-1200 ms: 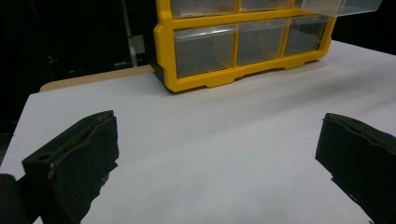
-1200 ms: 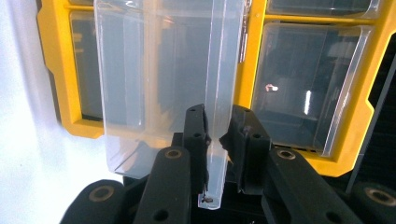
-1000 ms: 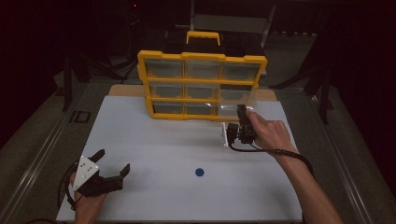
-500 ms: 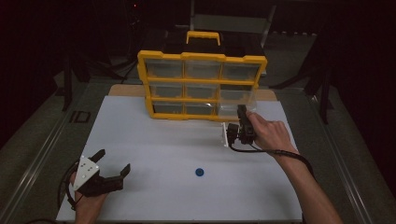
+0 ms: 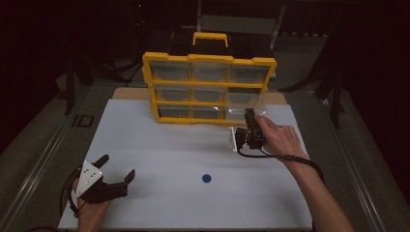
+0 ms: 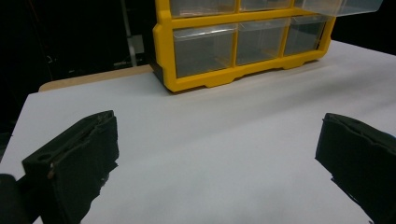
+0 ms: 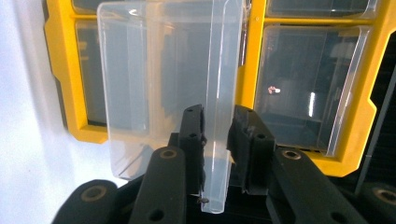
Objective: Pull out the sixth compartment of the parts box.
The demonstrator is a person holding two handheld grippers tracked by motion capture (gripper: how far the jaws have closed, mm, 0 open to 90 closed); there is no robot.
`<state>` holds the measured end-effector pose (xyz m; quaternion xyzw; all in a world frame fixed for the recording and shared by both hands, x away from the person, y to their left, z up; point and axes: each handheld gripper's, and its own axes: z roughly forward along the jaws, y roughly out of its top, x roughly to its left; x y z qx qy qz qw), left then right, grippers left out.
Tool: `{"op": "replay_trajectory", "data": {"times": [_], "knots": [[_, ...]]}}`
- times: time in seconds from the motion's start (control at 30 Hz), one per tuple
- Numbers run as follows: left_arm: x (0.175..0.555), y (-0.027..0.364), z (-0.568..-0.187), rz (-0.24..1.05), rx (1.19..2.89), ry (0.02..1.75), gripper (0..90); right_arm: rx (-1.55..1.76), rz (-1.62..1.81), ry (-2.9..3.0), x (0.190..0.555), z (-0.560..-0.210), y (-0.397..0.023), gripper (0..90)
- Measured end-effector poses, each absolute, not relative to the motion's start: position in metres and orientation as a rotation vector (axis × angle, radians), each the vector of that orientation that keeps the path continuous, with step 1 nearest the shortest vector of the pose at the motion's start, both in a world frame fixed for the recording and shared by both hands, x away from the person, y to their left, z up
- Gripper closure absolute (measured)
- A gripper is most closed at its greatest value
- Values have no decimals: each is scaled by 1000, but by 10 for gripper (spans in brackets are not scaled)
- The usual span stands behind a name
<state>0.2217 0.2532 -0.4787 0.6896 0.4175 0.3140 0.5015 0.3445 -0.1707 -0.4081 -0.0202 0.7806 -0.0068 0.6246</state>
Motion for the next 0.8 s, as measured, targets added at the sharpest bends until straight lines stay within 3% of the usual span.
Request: {"op": "replay_trajectory", "data": {"times": [0.17, 0.8], "knots": [[221, 254, -478, 761, 1667, 1009, 0, -49, 1, 1795, 344, -410, -169, 673], [221, 254, -478, 761, 1668, 1008, 0, -5, 63, 1793, 339, -419, -166, 301]]}}
